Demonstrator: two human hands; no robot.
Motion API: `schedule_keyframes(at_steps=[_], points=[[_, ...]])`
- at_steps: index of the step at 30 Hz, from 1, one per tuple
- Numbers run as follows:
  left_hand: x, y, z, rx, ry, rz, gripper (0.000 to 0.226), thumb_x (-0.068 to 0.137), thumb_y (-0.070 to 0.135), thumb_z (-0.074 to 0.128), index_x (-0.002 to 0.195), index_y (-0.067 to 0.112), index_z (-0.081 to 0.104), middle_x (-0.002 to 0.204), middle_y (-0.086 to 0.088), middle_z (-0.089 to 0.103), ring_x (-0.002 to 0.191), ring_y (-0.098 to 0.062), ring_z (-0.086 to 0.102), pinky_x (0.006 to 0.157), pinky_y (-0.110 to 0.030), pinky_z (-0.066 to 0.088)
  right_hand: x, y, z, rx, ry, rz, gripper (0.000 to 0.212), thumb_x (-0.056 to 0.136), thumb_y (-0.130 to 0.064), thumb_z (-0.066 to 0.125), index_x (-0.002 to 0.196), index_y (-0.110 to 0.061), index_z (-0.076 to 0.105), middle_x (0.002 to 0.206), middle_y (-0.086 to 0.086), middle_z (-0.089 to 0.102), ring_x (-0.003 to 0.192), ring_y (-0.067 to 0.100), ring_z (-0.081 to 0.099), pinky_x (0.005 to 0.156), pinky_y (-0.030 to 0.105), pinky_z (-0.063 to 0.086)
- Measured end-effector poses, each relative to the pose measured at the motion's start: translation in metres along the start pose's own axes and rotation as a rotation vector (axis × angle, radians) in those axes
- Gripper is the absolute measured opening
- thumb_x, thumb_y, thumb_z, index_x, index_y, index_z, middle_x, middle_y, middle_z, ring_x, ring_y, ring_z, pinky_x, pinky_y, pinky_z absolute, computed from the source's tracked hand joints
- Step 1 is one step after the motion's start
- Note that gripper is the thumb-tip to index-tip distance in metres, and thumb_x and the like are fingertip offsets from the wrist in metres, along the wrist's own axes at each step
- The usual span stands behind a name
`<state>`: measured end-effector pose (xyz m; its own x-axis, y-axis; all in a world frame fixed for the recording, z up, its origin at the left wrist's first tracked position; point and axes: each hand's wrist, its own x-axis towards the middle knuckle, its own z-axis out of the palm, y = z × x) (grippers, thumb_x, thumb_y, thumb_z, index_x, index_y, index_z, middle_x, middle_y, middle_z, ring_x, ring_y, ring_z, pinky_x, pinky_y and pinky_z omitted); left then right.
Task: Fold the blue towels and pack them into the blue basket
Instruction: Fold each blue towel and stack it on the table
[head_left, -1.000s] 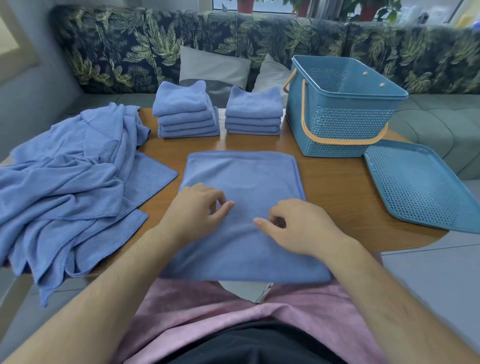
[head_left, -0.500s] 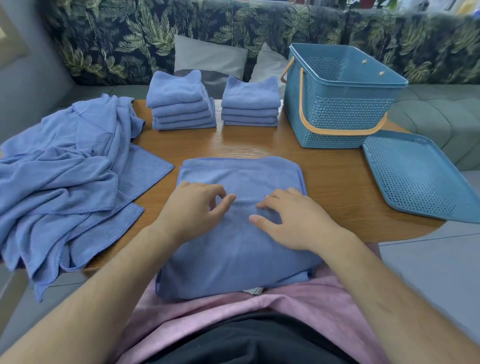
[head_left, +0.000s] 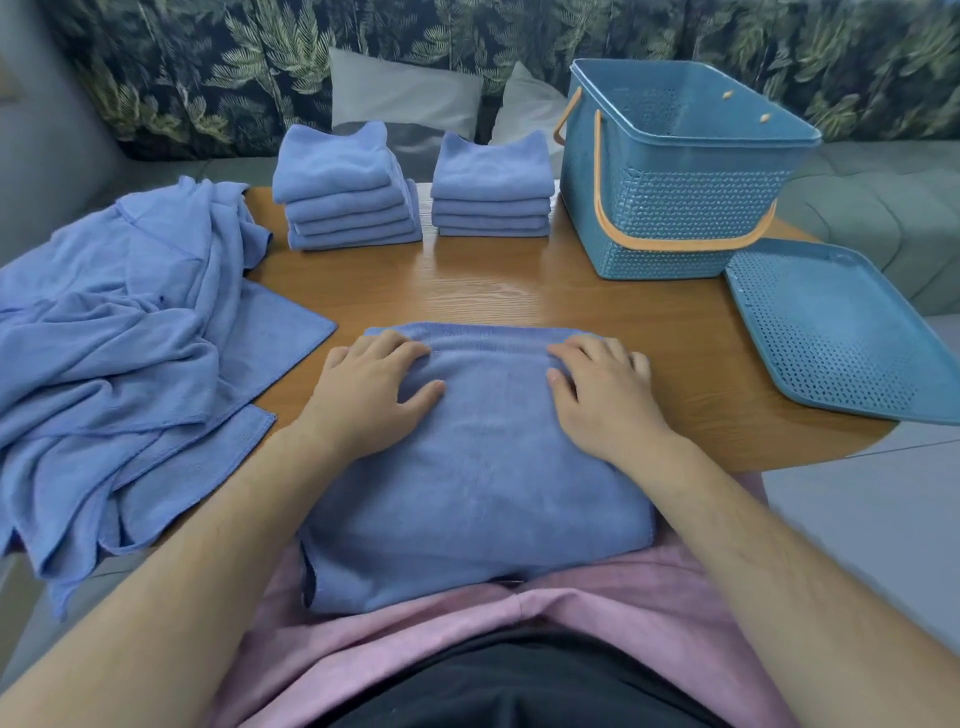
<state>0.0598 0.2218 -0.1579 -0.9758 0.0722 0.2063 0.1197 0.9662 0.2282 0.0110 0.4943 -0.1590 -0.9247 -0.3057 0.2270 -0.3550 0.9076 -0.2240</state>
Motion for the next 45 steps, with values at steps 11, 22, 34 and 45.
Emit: schedule_keyframes(at_steps=[11, 22, 34, 45], points=[[-0.004, -0.024, 0.001, -0.033, 0.201, -0.111, 0.025, 0.106, 0.034, 0.043, 0.104, 0.026, 0.067, 0.105, 0.011, 0.057, 0.104, -0.016, 0.057, 0.084, -0.034, 0.027, -0.006, 0.011, -0.005, 0.023, 0.107, -0.039, 0.012, 0.102, -0.032, 0.05, 0.104, -0.022, 0.057, 0.104, -0.005, 0.06, 0.102, 0.025, 0.053, 0.086, 0.039, 0.03], [-0.004, -0.025, 0.001, -0.089, 0.208, -0.099, 0.028, 0.096, 0.029, 0.063, 0.123, 0.023, 0.064, 0.111, 0.006, 0.055, 0.109, -0.023, 0.044, 0.092, -0.036, 0.03, -0.003, 0.018, -0.006, 0.098, 0.13, -0.049, 0.022, 0.091, -0.015, 0.067, 0.113, -0.016, 0.063, 0.109, 0.001, 0.06, 0.102, 0.028, 0.054, 0.088, 0.042, 0.038], [-0.004, -0.026, -0.004, -0.279, 0.237, -0.055, 0.009, 0.094, 0.014, 0.064, 0.093, 0.02, 0.057, 0.089, 0.011, 0.065, 0.087, -0.015, 0.059, 0.08, -0.035, 0.043, -0.004, 0.022, -0.018, 0.309, 0.103, -0.076, 0.009, 0.093, -0.01, 0.062, 0.092, -0.02, 0.061, 0.09, -0.013, 0.058, 0.088, 0.011, 0.053, 0.072, 0.024, 0.037], [-0.003, -0.023, -0.012, -0.169, 0.29, -0.139, 0.013, 0.095, 0.026, 0.062, 0.095, 0.015, 0.054, 0.07, 0.002, 0.057, 0.068, -0.023, 0.052, 0.06, -0.034, 0.034, 0.0, 0.029, -0.026, 0.186, 0.106, 0.038, 0.008, 0.1, -0.025, 0.054, 0.1, -0.02, 0.061, 0.082, -0.007, 0.06, 0.077, 0.018, 0.056, 0.065, 0.035, 0.043]])
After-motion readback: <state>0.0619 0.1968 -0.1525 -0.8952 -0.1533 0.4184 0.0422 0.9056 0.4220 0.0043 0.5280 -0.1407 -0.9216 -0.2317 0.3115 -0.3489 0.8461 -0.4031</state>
